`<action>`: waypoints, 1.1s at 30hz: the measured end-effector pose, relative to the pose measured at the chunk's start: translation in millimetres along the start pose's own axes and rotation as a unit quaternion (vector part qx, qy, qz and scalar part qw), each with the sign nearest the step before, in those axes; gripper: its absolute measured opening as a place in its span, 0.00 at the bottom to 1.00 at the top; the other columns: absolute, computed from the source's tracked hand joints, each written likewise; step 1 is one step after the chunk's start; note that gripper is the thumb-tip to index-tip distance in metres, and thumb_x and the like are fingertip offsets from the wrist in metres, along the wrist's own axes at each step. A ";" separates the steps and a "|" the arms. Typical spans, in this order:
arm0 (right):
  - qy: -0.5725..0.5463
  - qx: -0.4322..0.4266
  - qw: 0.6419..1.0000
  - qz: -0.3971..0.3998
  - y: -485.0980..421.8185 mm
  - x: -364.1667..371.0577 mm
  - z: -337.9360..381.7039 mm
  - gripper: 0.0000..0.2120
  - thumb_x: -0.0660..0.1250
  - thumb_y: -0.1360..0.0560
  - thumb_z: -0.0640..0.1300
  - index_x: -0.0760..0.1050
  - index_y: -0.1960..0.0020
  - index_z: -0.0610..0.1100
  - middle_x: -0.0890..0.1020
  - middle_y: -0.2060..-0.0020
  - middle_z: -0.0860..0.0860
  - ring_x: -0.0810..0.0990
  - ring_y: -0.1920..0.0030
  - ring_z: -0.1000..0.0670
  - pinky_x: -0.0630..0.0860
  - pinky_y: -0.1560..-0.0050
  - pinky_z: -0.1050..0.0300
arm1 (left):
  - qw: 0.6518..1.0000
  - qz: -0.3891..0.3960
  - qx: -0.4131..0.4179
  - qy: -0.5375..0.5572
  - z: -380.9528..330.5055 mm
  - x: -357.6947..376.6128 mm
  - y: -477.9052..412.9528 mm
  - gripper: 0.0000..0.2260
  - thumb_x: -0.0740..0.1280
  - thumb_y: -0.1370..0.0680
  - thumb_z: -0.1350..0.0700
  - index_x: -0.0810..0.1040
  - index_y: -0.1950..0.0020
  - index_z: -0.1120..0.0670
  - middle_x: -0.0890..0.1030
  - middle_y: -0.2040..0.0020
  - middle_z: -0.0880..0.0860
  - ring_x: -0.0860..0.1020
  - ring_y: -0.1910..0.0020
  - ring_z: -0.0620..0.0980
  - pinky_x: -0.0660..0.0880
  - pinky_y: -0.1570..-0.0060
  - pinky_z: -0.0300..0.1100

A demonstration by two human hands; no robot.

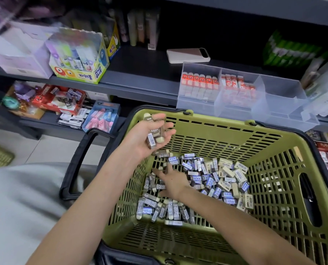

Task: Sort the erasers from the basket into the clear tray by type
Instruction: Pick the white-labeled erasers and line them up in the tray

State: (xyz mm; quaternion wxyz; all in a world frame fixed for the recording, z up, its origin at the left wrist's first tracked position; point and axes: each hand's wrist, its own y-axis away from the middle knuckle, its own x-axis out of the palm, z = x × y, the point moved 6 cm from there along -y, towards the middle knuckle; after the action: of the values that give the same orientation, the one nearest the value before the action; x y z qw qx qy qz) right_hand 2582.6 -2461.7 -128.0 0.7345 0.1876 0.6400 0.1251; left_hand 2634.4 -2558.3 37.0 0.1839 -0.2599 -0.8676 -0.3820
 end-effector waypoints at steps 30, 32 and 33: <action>-0.425 -0.030 0.845 -0.323 103.0 -205.9 -47.8 0.22 0.74 0.31 0.44 0.75 0.38 0.52 0.72 0.63 0.58 0.67 0.68 0.56 0.71 0.61 0.55 | 0.990 0.102 -0.094 0.030 48.7 57.5 -3.2 0.20 0.72 0.34 0.44 0.80 0.50 0.56 0.82 0.57 0.54 0.80 0.58 0.53 0.74 0.53 0.46; -0.428 -0.028 0.835 -0.346 108.5 -206.7 -49.5 0.22 0.74 0.31 0.43 0.75 0.38 0.54 0.73 0.63 0.57 0.67 0.68 0.56 0.69 0.65 0.61 | 0.990 0.122 -0.064 0.031 46.7 63.3 -3.3 0.16 0.71 0.33 0.43 0.83 0.52 0.53 0.83 0.58 0.53 0.81 0.59 0.51 0.74 0.57 0.45; -0.437 -0.026 0.826 -0.355 111.2 -206.4 -50.7 0.22 0.74 0.31 0.42 0.75 0.40 0.54 0.74 0.63 0.54 0.68 0.68 0.56 0.68 0.65 0.61 | 0.990 0.129 -0.054 0.031 45.7 65.6 -3.1 0.15 0.70 0.32 0.43 0.84 0.54 0.52 0.83 0.58 0.52 0.82 0.60 0.51 0.75 0.59 0.45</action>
State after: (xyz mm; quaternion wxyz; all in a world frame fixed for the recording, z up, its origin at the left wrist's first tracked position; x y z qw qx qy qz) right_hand 2508.0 -2443.4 99.3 0.9357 -0.0368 0.2709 -0.2231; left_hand 2574.8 -2505.0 39.9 0.2435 -0.3670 -0.7989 -0.4096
